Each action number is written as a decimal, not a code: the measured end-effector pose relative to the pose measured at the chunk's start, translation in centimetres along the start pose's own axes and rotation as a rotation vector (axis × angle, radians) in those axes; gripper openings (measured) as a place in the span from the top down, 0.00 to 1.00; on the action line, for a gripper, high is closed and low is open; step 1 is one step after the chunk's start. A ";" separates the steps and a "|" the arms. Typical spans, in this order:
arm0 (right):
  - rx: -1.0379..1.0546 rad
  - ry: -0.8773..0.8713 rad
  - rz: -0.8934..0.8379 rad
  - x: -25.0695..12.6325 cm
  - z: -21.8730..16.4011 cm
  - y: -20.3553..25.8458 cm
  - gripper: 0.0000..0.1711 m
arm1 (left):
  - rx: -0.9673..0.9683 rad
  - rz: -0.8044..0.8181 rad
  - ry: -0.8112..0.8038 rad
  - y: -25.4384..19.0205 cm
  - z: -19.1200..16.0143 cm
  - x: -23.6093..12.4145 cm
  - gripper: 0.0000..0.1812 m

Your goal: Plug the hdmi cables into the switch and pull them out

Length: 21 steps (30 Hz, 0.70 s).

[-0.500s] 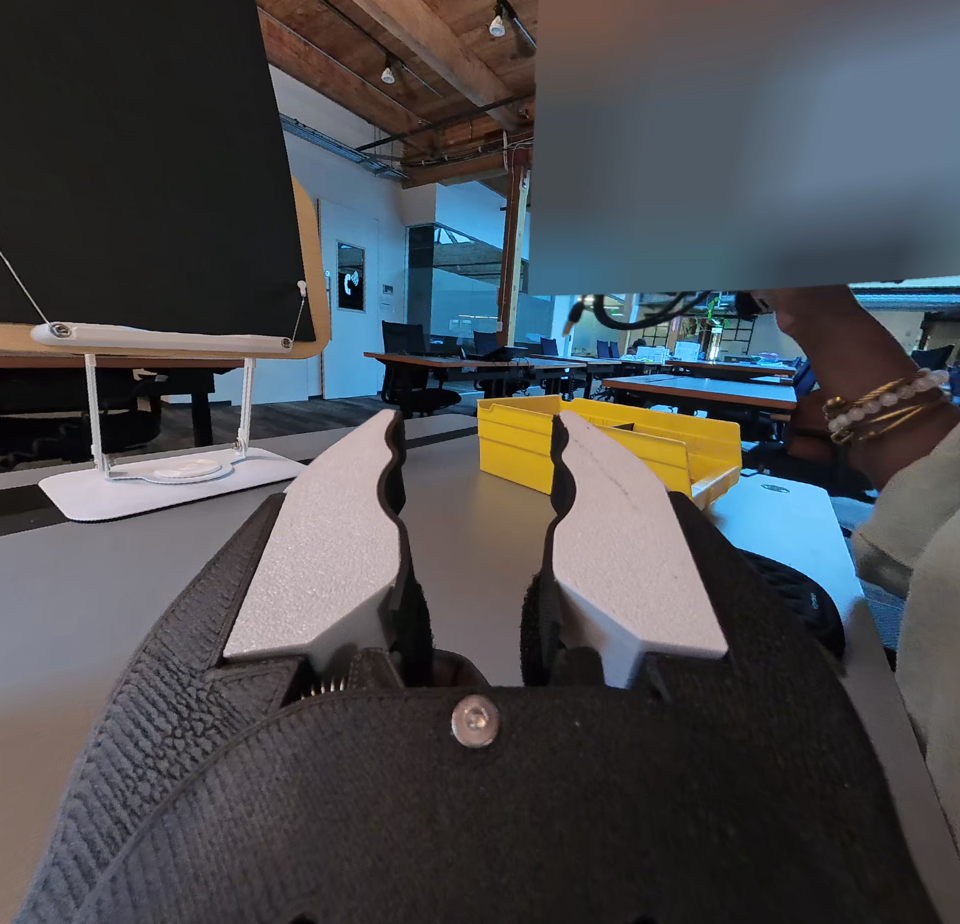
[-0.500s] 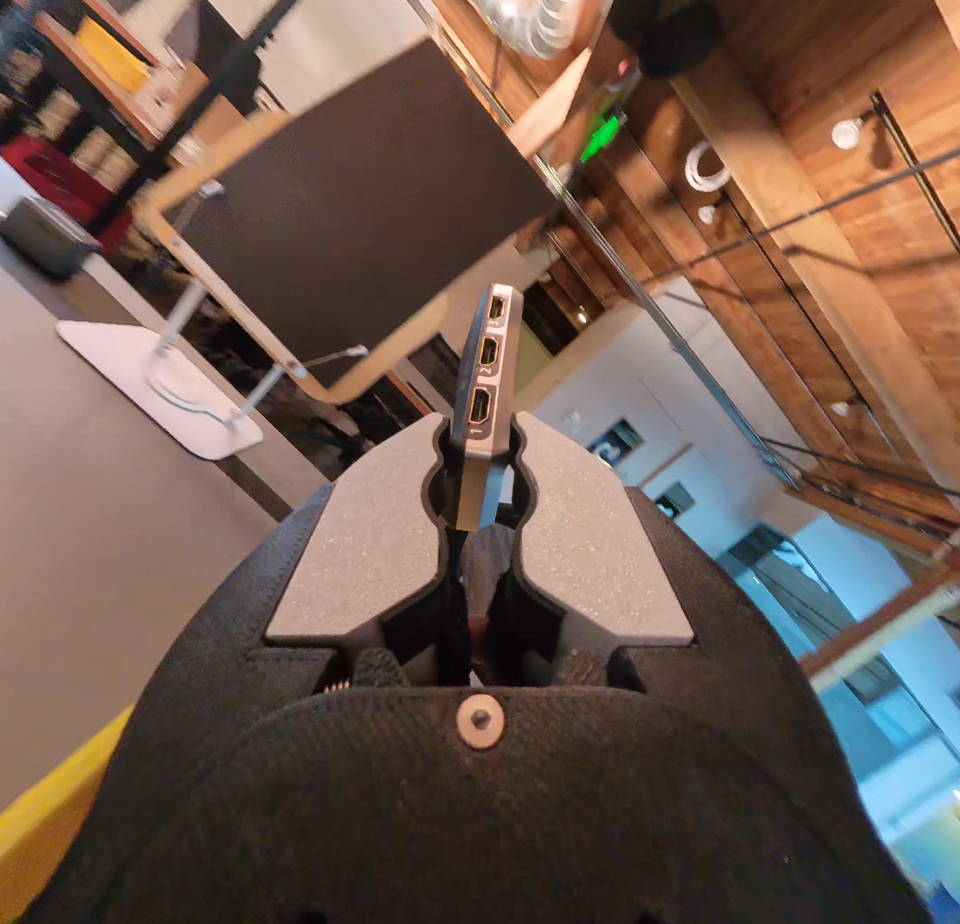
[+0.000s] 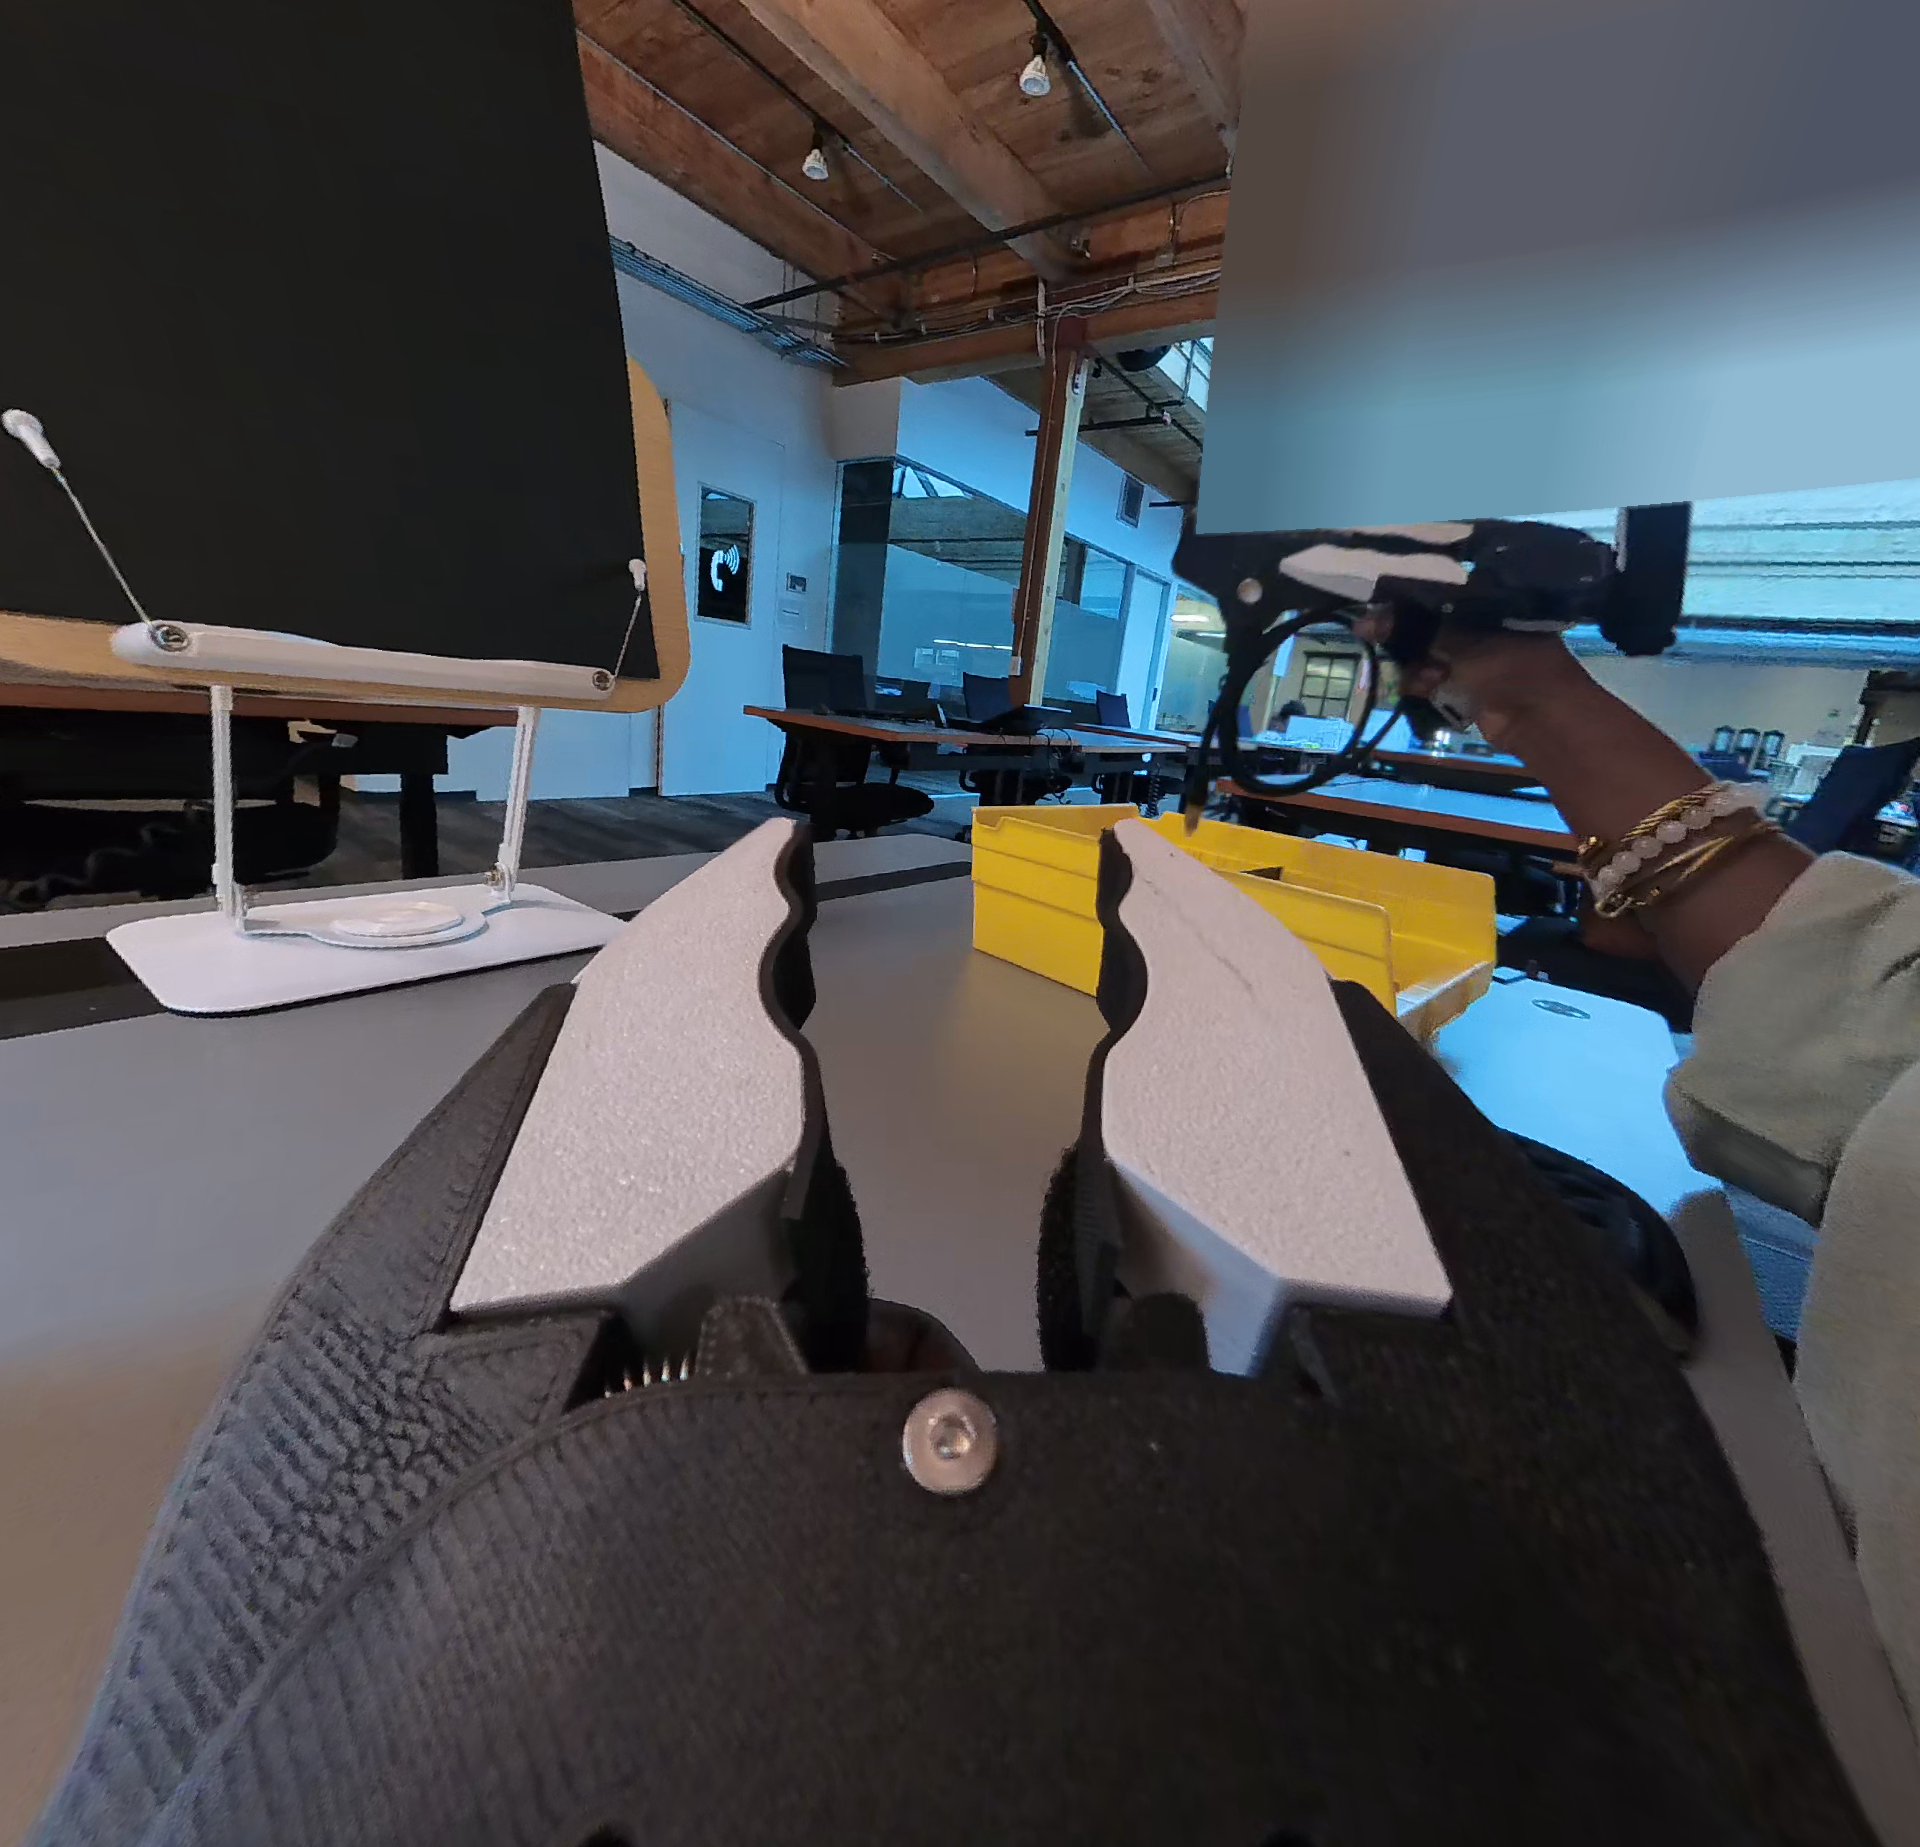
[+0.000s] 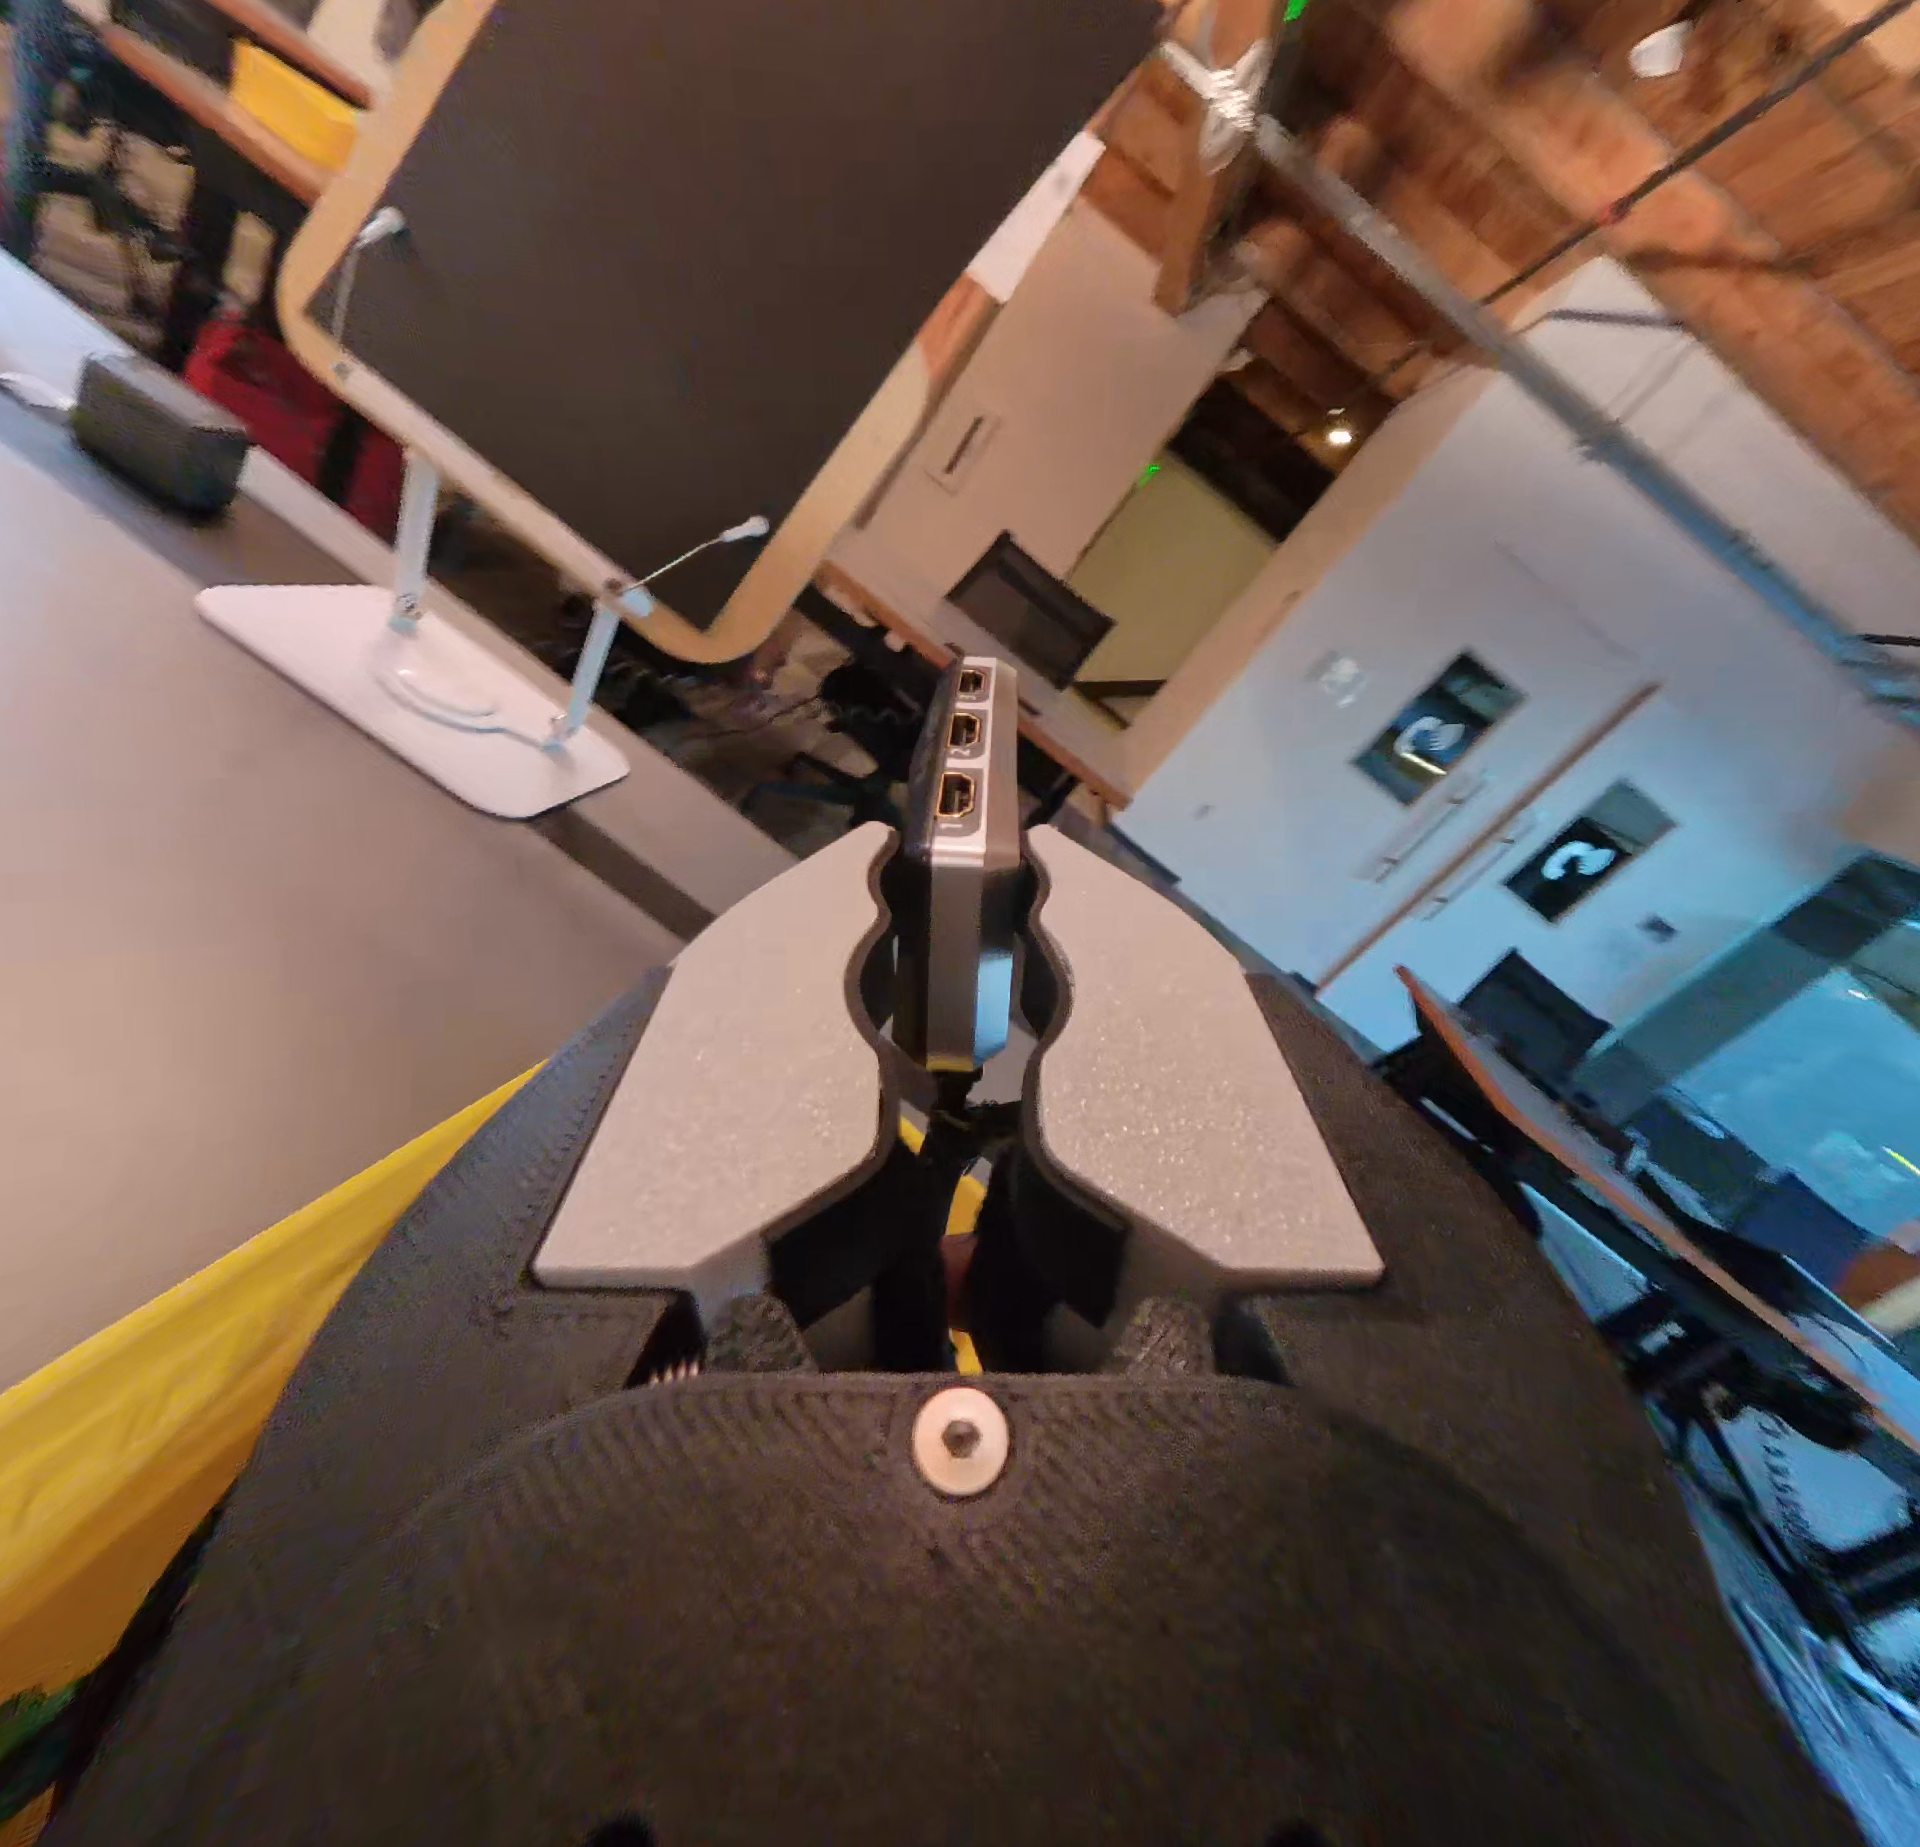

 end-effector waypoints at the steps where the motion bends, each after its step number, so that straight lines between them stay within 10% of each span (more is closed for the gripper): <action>1: 0.000 -0.002 0.040 0.6 -0.3 0.4 0.88 | -0.002 0.002 -0.001 0.0 0.0 0.0 0.71; 14: 0.116 0.308 0.582 5.4 -6.9 7.8 0.88 | -0.019 0.005 0.000 0.3 0.0 0.0 0.72; 21: 0.251 0.489 0.492 7.1 -8.7 8.5 0.88 | -0.018 0.005 0.001 0.3 0.1 0.0 0.72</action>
Point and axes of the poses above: each gripper's, where its closed fingertips meet, x out along the fingers, z out of its top, y = z × x across the jaws, the point moved 5 cm from there along -x, back along the fingers, and after that the axes turned 10 degrees about -x, right-handed, at the moved point
